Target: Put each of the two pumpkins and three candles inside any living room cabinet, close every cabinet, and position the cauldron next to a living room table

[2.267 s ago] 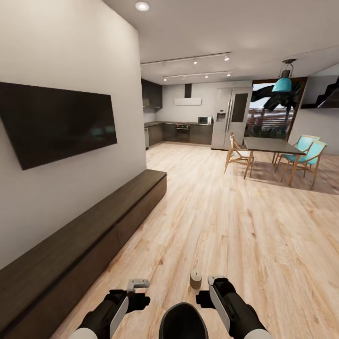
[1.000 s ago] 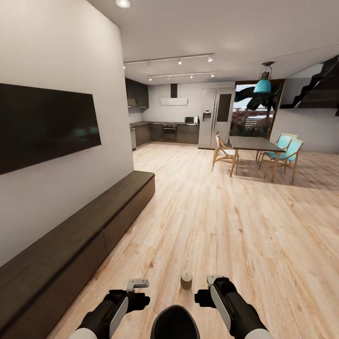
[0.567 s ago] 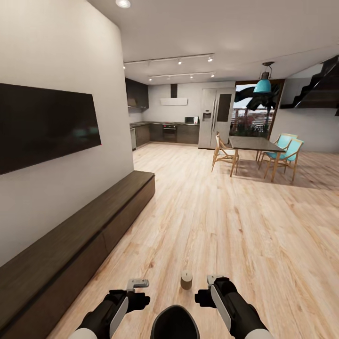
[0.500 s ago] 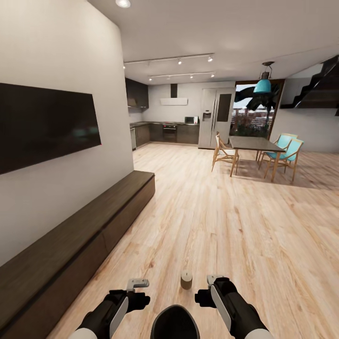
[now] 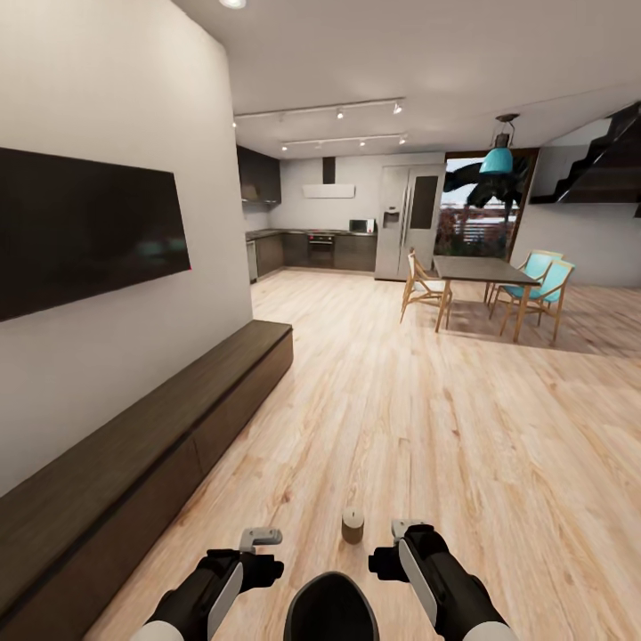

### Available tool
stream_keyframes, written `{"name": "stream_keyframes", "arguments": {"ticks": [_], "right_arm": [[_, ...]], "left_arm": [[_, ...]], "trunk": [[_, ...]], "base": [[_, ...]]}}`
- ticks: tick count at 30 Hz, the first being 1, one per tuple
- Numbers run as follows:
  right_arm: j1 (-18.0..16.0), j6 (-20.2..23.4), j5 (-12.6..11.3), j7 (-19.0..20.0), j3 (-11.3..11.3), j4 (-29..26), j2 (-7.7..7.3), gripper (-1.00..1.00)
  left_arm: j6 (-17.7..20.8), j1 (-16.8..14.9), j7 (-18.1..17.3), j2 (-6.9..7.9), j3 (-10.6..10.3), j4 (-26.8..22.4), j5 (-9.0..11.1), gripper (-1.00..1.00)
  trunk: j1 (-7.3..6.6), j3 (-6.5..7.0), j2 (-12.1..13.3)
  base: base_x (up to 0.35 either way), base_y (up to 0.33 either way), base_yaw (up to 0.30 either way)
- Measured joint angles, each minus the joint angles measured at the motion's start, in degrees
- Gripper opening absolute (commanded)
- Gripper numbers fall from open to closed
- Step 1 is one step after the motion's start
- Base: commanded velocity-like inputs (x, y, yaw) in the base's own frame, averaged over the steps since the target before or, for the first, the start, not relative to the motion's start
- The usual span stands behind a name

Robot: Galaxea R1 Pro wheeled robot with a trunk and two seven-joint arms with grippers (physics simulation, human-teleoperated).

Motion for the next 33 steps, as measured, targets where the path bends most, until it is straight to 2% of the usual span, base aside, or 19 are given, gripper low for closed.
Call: {"name": "stream_keyframes", "arguments": {"ticks": [14, 16, 18, 20, 25, 28, 30, 33], "right_arm": [[0.0, 0.0, 0.0, -0.1, 0.1, -0.2, 0.04, 1.00], [-0.1, 0.0, 0.0, -0.2, 0.1, -0.2, 0.06, 1.00], [-0.7, 0.0, 0.1, -0.4, 0.1, -0.2, 0.08, 1.00], [-2.2, 0.2, 0.1, -0.6, 0.1, -0.3, 0.09, 1.00], [-9.0, 0.9, 0.1, -0.7, 0.0, 0.3, 0.10, 1.00], [-11.1, 0.9, 0.1, -0.7, -0.5, 1.6, 0.12, 1.00], [-12.3, 0.7, 0.0, -0.9, -1.2, 5.9, 0.17, 1.00], [-13.1, 0.4, 0.0, -0.9, -1.4, 9.0, 0.21, 1.00]], "left_arm": [[-0.5, -0.1, 1.4, -0.06, -0.1, -0.3, 0.1, 1.00], [-0.1, -0.8, 1.6, -0.11, -0.1, -0.6, 0.2, 1.00], [0.5, -4.1, 2.8, -0.12, -0.1, -0.7, 0.2, 1.00], [1.5, -6.7, 3.8, -0.13, -0.1, -0.6, 0.2, 1.00], [4.1, -11.1, 4.9, -0.13, -0.1, -0.5, 0.3, 1.00], [4.5, -12.4, 5.2, -0.05, -0.1, 0.4, 0.4, 1.00], [4.2, -13.0, 5.3, -0.04, -0.1, 3.1, 0.6, 1.00], [4.0, -13.2, 5.3, -0.05, 0.0, 4.7, 0.7, 1.00]], "trunk": [[3.08, -2.51, -5.6], [3.52, -2.87, -6.4], [3.95, -3.22, -7.2], [4.39, -3.58, -8.0], [5.49, -4.48, -10.0], [6.15, -5.03, -11.2], [6.59, -5.39, -12.0], [7.25, -5.93, -13.2]], "base": [[0.000, 0.000, 0.000], [0.000, 0.000, 0.000], [0.000, 0.000, 0.000], [0.000, 0.000, 0.000], [0.000, 0.000, 0.000], [0.000, 0.000, 0.000], [0.000, 0.000, 0.000], [0.000, 0.000, 0.000]]}}
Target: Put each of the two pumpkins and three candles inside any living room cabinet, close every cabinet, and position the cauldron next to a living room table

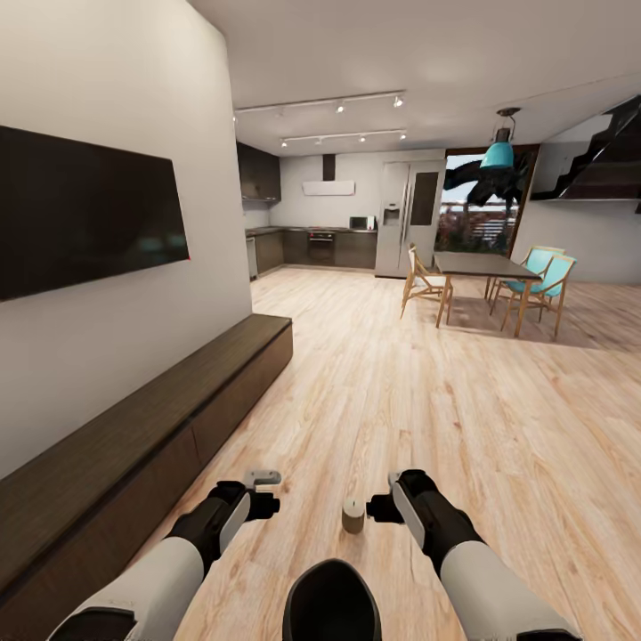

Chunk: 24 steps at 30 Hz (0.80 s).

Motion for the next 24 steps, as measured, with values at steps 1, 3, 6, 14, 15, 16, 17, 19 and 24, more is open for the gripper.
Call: {"name": "stream_keyframes", "arguments": {"ticks": [1, 3, 6, 14, 15, 16, 17, 19, 24], "right_arm": [[-0.4, -0.2, 0.0, 0.0, -0.1, 1.5, 0.00, 1.00], [-0.6, -0.4, 0.0, 0.0, -0.2, 2.8, -0.02, 1.00], [-0.9, -1.3, 0.0, 0.0, -0.4, 4.9, -0.06, 1.00], [-0.9, -4.3, -0.1, -0.1, -1.2, 6.0, -0.06, 1.00], [-0.9, -4.4, -0.1, -0.1, -1.2, 6.0, -0.02, 1.00], [-0.9, -4.5, -0.1, -0.1, -1.4, 6.0, -0.01, 1.00], [-0.8, -4.6, -0.1, -0.1, -1.5, 6.0, -0.04, 1.00], [-0.7, -4.7, 0.0, -0.1, -1.7, 6.0, -0.10, 1.00], [-0.6, -4.8, 0.0, -0.1, -1.8, 6.0, -0.14, 1.00]], "left_arm": [[-0.1, -0.1, 0.0, 0.03, 0.0, 0.6, 0.1, 1.00], [-0.5, -0.1, 0.0, 0.08, 0.1, 1.1, 0.1, 1.00], [-3.0, 0.0, 0.1, 0.21, 0.2, 2.4, 0.0, 1.00], [-7.3, 0.1, 2.6, 0.50, 0.3, 5.5, -0.1, 1.00], [-7.5, 0.1, 3.1, 0.51, 0.3, 5.6, 0.0, 1.00], [-7.8, 0.2, 3.8, 0.51, 0.3, 5.6, 0.0, 1.00], [-7.9, 0.2, 4.1, 0.51, 0.2, 5.7, 0.0, 1.00], [-8.2, 0.2, 4.7, 0.52, 0.2, 5.7, 0.0, 1.00], [-8.6, 0.2, 5.1, 0.54, 0.2, 5.7, 0.0, 1.00]], "trunk": [[0.22, -0.18, -0.4], [0.66, -0.54, -1.2], [1.32, -1.08, -2.4], [3.08, -2.51, -5.6], [3.30, -2.69, -6.0], [3.52, -2.87, -6.4], [3.73, -3.05, -6.8], [4.17, -3.41, -7.6], [5.27, -4.31, -9.6]], "base": [[0.000, 0.000, 0.000], [0.000, 0.000, 0.000], [0.000, 0.000, 0.000], [0.000, 0.000, 0.000], [0.000, 0.000, 0.000], [0.000, 0.000, 0.000], [0.000, 0.000, 0.000], [0.000, 0.000, 0.000], [0.000, 0.000, 0.000]]}}
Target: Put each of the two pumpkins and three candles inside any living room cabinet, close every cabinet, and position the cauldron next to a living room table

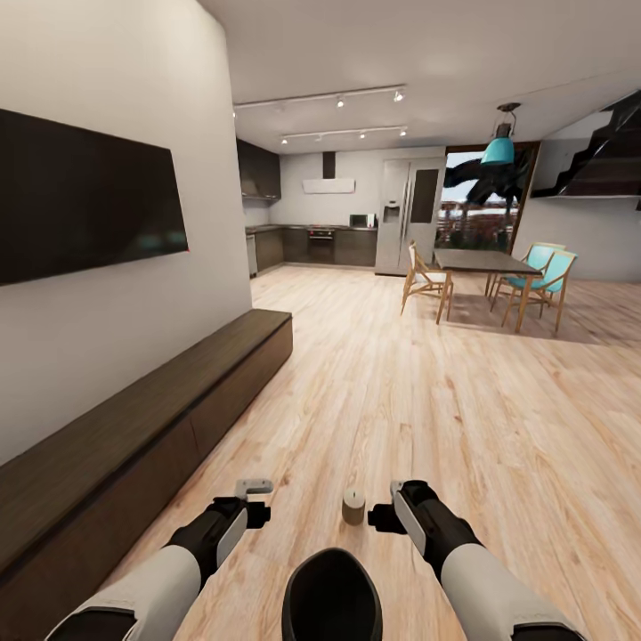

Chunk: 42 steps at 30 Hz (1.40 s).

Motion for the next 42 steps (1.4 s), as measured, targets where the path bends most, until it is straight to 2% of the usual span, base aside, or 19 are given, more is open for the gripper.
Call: {"name": "stream_keyframes", "arguments": {"ticks": [6, 10, 17, 25, 32, 42], "right_arm": [[0.1, -0.4, 0.0, 0.1, 0.2, 0.1, 0.11, 1.00], [0.1, -3.8, 0.1, 0.2, 0.2, 0.3, -0.03, 1.00], [0.1, -5.5, 0.1, 0.2, 0.3, 0.9, -0.03, 1.00], [0.2, -5.6, 0.1, 0.2, 0.5, 1.8, -0.03, 1.00], [0.1, -4.9, 0.2, -0.1, 0.5, 6.5, 0.03, 1.00], [0.1, -2.5, 0.5, -0.6, 0.5, 7.2, 0.07, 1.00]], "left_arm": [[-1.1, 0.1, 0.1, -0.10, 0.0, 0.3, -0.2, 1.00], [-1.0, 0.2, 0.2, -0.14, -0.1, 2.7, -0.3, 1.00], [-0.3, 0.2, 0.3, -0.12, -0.2, 4.4, -0.4, 1.00], [1.8, 0.2, -0.2, -0.11, -0.2, 4.6, -0.5, 1.00], [2.6, 0.2, -0.4, -0.17, -0.2, 4.6, -0.5, 1.00], [3.2, 0.2, -0.4, -0.40, -0.2, 4.5, -0.5, 1.00]], "trunk": [[1.32, -1.08, -2.4], [2.20, -1.80, -4.0], [3.74, -3.05, -6.8], [5.49, -4.49, -10.0], [7.03, -5.75, -12.8], [9.23, -7.54, -16.8]], "base": [[0.000, 0.000, 0.000], [0.000, 0.000, 0.000], [0.000, 0.000, 0.000], [0.000, 0.000, 0.000], [0.000, 0.000, 0.000], [0.000, 0.000, 0.000]]}}
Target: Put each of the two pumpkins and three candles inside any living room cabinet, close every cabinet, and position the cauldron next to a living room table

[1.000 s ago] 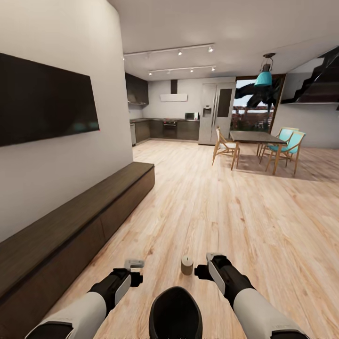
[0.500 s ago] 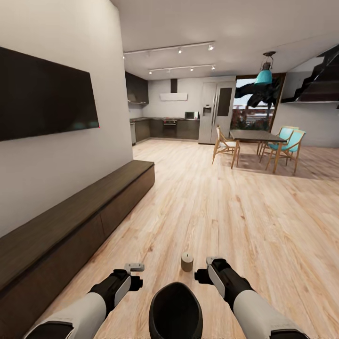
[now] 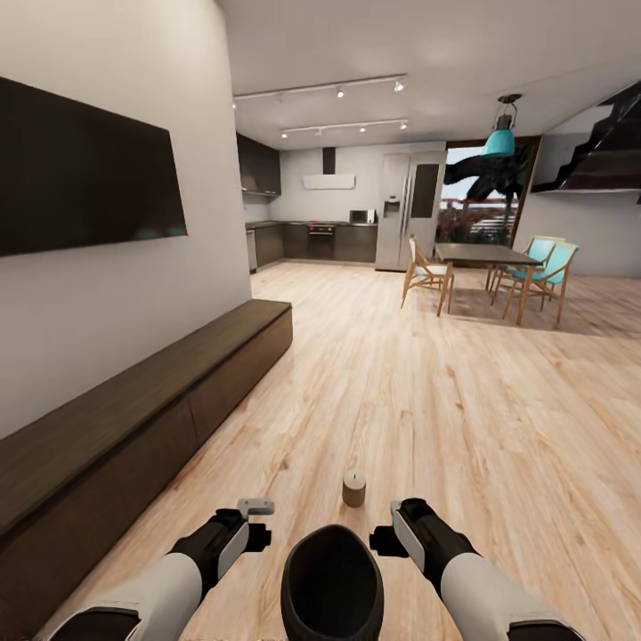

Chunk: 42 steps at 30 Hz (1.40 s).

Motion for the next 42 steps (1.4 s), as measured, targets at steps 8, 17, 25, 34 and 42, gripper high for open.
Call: {"name": "stream_keyframes", "arguments": {"ticks": [8, 17, 25, 34, 42], "right_arm": [[0.0, 0.1, 0.0, 0.0, 0.1, 0.0, 0.07, 1.00], [0.0, 0.1, 0.0, 0.0, 0.2, 0.0, 0.14, 1.00], [0.0, 0.1, 0.1, 0.0, 0.2, 0.0, 0.16, 1.00], [0.0, 0.0, 0.1, 0.0, 0.2, 0.0, 0.25, 1.00], [0.0, -0.2, 0.0, 0.0, 0.2, 0.0, 0.24, 1.00]], "left_arm": [[0.2, 0.0, -0.9, -0.20, 0.0, 0.0, 0.0, 1.00], [2.0, 0.0, -8.2, -0.16, 0.0, 0.0, 0.0, 1.00], [2.1, 0.0, -11.6, -0.17, 0.0, 0.0, 0.0, 1.00], [2.1, 0.0, -11.9, -0.22, 0.0, 0.0, -0.1, 1.00], [2.0, 0.0, -12.0, -0.25, 0.0, 0.0, -0.1, 1.00]], "trunk": [[1.76, -1.44, -3.2], [3.74, -3.05, -6.8], [5.49, -4.49, -10.0], [7.47, -6.10, -13.6], [7.88, -7.83, -14.1]], "base": [[0.000, 0.000, 0.000], [0.000, 0.000, 0.000], [0.000, 0.000, 0.000], [0.000, 0.000, 0.000], [0.000, 0.000, 0.000]]}}
